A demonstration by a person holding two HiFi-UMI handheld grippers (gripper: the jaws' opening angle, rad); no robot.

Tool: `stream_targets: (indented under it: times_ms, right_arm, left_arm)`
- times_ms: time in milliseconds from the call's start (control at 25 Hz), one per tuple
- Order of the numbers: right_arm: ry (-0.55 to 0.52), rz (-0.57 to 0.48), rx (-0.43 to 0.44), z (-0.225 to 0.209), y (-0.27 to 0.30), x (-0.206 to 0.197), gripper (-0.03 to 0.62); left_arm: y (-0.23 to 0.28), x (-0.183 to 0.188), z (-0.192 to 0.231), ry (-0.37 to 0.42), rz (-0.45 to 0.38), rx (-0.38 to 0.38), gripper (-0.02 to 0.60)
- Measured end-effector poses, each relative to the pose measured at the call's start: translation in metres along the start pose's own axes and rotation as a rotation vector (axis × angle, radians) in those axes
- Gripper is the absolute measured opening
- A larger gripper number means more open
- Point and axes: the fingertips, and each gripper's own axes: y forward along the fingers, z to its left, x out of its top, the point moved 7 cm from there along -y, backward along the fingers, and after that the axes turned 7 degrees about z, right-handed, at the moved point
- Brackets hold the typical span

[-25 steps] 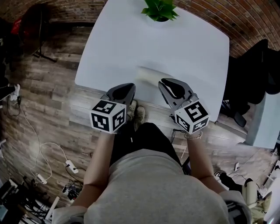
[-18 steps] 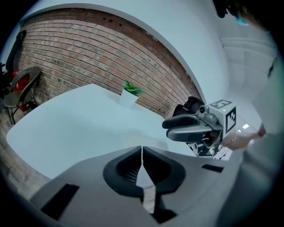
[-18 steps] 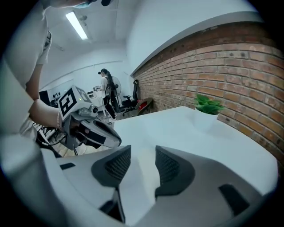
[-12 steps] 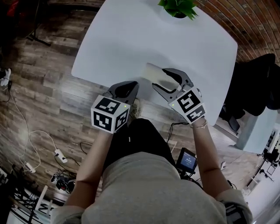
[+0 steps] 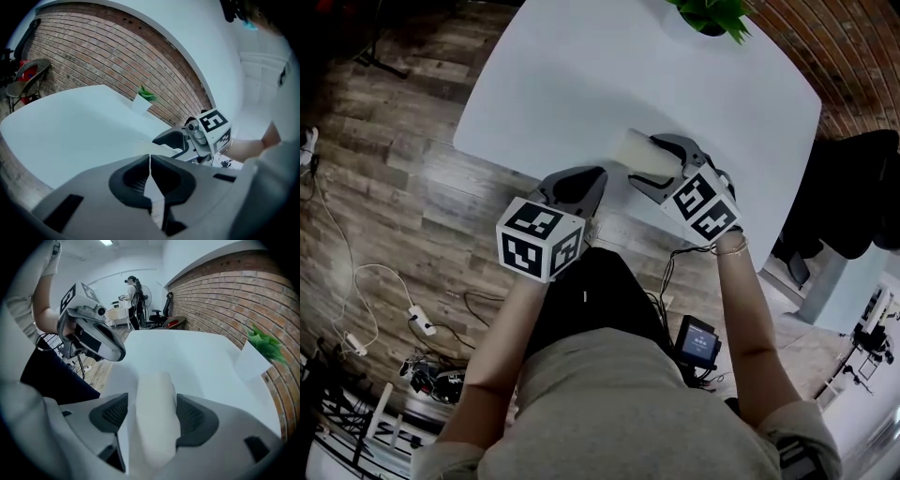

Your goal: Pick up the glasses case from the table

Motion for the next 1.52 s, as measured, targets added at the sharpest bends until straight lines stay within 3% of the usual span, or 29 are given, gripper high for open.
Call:
stream_targets:
  times_ms: [320, 560, 760, 960, 1000, 1080, 1360, 1520]
  right_arm:
    - [-0.068, 0.039, -0.037, -0.002, 0.005, -0.005, 0.284]
    - [-0.080, 0.004, -0.035, -0.003, 0.004, -0.006, 0.279]
    - [-0.086, -0.023, -0.051, -0.001, -0.001, -0.007, 0.273]
    - [-0.072, -0.107, -0.075, 0.001, -0.012, -0.007, 0.272]
    - [-0.069, -0.128, -0.085, 0.002, -0.015, -0.007, 0.272]
    - [-0.066, -0.164, -0.102, 0.004, -0.021, -0.006, 0.272]
    - [-0.086, -0.208, -0.107, 0.008, -0.036, -0.009, 0.272]
    - [-0.082, -0.224, -0.106, 0.013, -0.039, -0.009, 0.272]
  left_arm:
    - [-0.001, -0.002, 0.004, -0.014, 0.016, 0.004, 0.012]
    - [-0.001, 0.003, 0.005, -0.015, 0.002, 0.009, 0.012]
    - [0.007, 0.006, 0.000, -0.039, 0.037, -0.067, 0.012]
    - [0.013, 0.012, -0.004, -0.040, 0.031, -0.092, 0.015]
    - [0.015, 0.013, -0.006, -0.037, 0.029, -0.111, 0.035]
    - [0.018, 0.015, -0.011, -0.042, 0.030, -0.155, 0.170]
    - [0.034, 0.025, -0.022, -0.097, 0.005, -0.240, 0.252]
    - [0.052, 0.031, -0.025, -0.132, 0.058, -0.288, 0.256]
